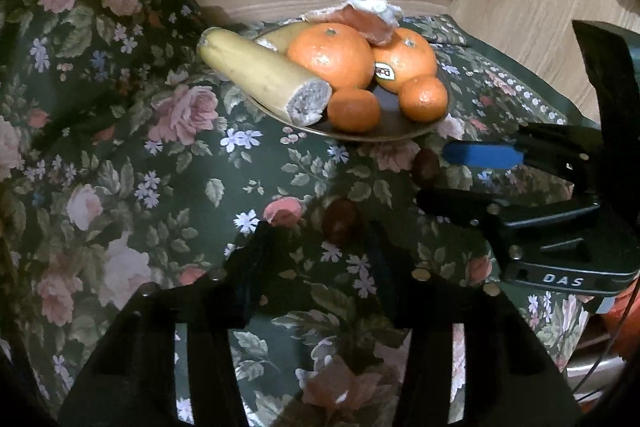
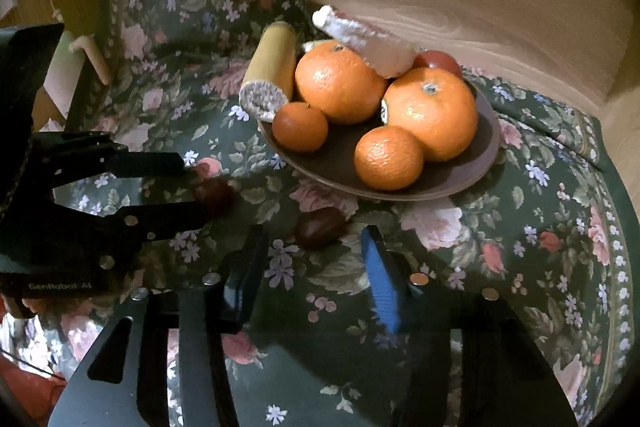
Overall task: Organize fruits
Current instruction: 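Grasp a dark red date with the left gripper while the right gripper grasps another date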
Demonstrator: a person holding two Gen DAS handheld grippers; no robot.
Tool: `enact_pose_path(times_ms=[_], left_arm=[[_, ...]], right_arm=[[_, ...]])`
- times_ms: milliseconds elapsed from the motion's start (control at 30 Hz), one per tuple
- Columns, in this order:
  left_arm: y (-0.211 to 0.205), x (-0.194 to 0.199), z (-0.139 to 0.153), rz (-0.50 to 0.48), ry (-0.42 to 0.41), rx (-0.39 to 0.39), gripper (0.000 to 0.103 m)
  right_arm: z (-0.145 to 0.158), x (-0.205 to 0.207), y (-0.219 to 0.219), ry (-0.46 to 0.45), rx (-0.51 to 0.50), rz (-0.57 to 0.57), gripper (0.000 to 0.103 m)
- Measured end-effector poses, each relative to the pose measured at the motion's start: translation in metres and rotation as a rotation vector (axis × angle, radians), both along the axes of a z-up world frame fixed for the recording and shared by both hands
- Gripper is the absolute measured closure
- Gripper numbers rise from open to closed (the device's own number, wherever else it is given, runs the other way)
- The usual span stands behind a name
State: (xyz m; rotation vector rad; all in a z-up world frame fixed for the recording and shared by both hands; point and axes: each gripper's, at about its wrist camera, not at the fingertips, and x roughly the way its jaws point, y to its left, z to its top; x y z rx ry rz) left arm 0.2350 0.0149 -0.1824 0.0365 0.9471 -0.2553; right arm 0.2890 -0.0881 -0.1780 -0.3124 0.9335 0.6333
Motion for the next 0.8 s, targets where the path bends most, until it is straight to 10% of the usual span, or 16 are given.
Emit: enact_pose_path(times_ms=[333,800], left_arm=[[-0.008,0.004,-0.003,-0.035,-0.006,-0.016,0.084],[0.003,0.011,0.031,-0.007,-0.077,-0.043,0.087]], right_arm=[[-0.002,0.005,0.001,-0.008,0.003,-0.005,0.080],[0.032,0.002,-0.015,-0.082,0.077,-0.028,0.081]])
